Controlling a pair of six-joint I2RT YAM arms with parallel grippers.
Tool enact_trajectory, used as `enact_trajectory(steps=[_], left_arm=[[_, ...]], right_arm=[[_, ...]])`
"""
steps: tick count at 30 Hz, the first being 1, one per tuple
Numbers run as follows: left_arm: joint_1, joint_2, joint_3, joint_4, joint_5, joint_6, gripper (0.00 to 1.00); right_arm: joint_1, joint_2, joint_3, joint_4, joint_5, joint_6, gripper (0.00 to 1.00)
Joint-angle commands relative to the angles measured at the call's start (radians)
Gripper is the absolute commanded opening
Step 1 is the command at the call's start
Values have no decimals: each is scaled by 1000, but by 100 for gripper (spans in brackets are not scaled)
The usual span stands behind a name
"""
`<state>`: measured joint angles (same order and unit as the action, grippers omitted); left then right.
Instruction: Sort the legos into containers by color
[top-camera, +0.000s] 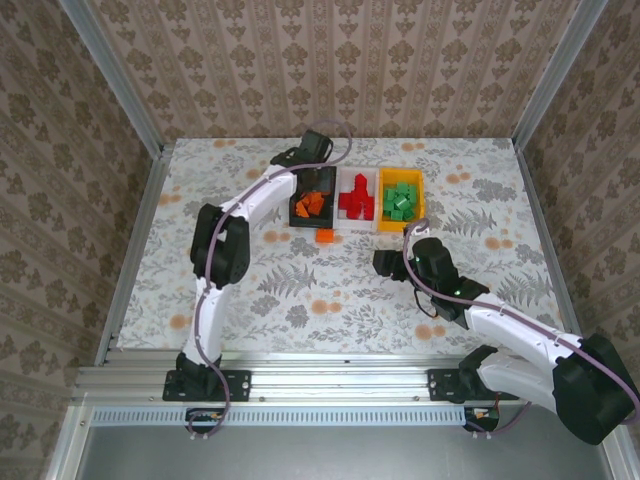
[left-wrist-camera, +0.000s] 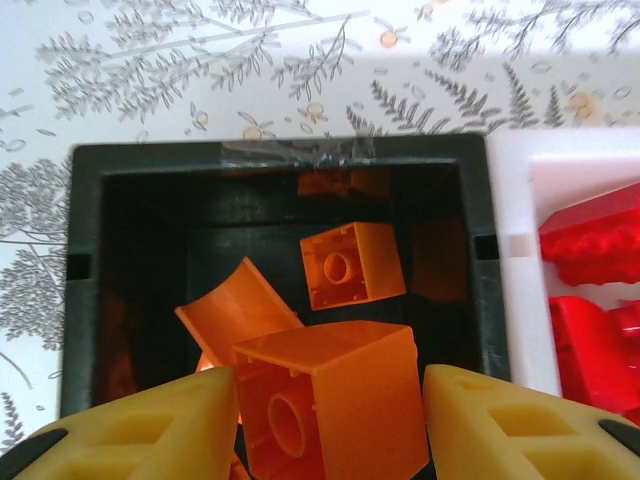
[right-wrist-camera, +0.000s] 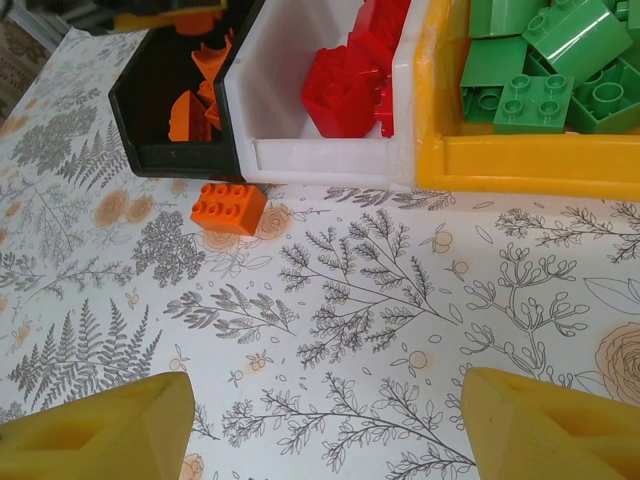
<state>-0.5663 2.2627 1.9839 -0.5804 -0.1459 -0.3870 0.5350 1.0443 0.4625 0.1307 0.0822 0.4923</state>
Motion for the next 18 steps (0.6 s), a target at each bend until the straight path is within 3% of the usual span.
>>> enact_trajectory(steps=[1,10,14,18], left_arm=[[16,2,42,-23,26,31,53],[17,-37,16,12,56,44,81],[2,-136,-71,35,50,64,86],[-32,-284,-242,61,28,43,84]], right_arm=[[6,-18,1,-16,28,-24,72],[8,-17,3,-19,25,-27,72],[8,-17,3,-17,24,-27,72],[11,-13,4,-16,22,-27,72]])
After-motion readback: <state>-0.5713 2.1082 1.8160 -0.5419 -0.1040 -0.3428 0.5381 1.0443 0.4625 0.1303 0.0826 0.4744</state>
